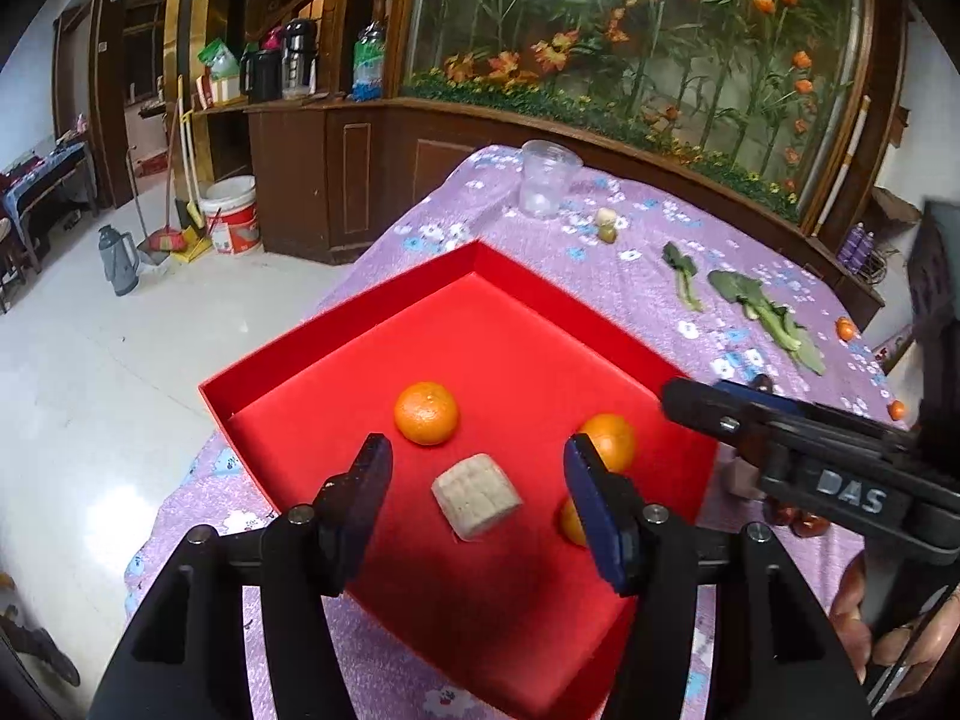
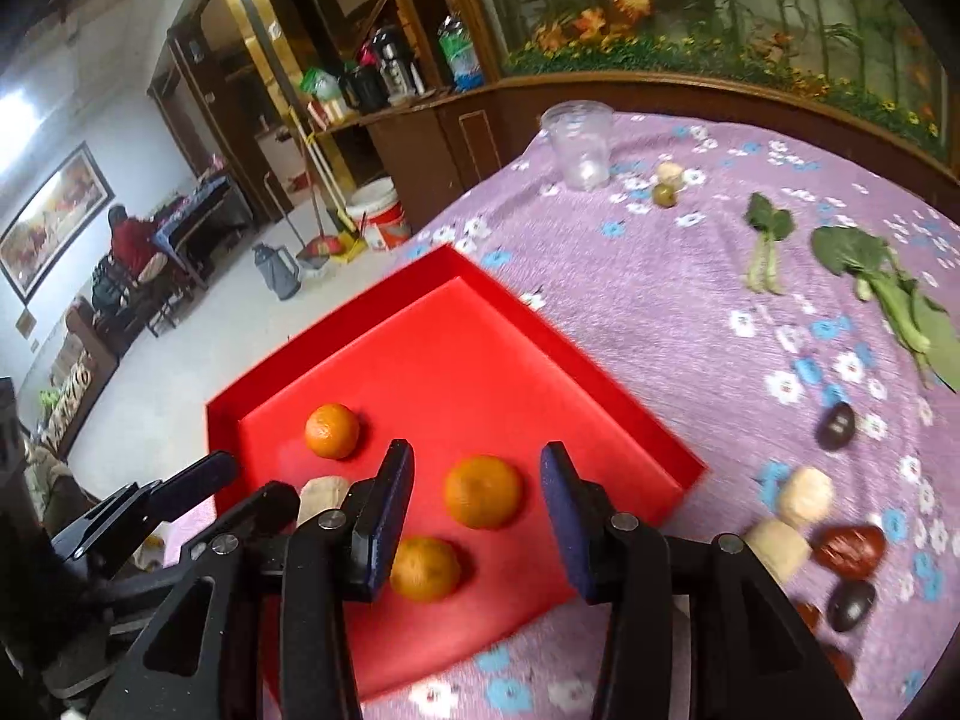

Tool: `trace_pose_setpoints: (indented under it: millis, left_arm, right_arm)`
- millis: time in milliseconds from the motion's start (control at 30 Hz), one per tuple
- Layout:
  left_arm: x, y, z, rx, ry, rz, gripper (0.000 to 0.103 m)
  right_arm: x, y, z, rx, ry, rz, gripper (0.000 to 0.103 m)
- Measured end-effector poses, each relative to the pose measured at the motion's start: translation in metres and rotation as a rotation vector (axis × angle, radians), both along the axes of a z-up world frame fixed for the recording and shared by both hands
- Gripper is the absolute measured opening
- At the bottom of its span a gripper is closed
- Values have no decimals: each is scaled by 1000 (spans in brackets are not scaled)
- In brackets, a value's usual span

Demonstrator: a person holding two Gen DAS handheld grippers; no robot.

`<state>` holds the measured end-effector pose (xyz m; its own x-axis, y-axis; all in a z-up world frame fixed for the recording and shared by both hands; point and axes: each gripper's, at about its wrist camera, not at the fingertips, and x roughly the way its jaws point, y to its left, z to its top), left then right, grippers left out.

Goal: Organize fruits
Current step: 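Move both tools back toward the fruit pile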

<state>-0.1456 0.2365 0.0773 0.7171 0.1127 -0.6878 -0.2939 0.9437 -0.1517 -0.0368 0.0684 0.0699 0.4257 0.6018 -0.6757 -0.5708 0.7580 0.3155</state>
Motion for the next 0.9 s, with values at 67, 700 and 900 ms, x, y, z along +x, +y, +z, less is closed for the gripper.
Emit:
trace_pose_setpoints:
  millis: [67, 700, 900]
  left_arm:
    - [-9, 0, 7, -6, -27, -11, 59]
    - [-57, -70, 49, 24, -120, -128, 73]
    - [-33, -82, 36, -1, -70, -148, 73]
  right_arm:
    - [-12, -23, 6, 20, -19, -39, 57]
    - [-66, -209, 3, 107, -47, -378, 63]
    - [-54, -204, -23, 83, -10, -309, 63]
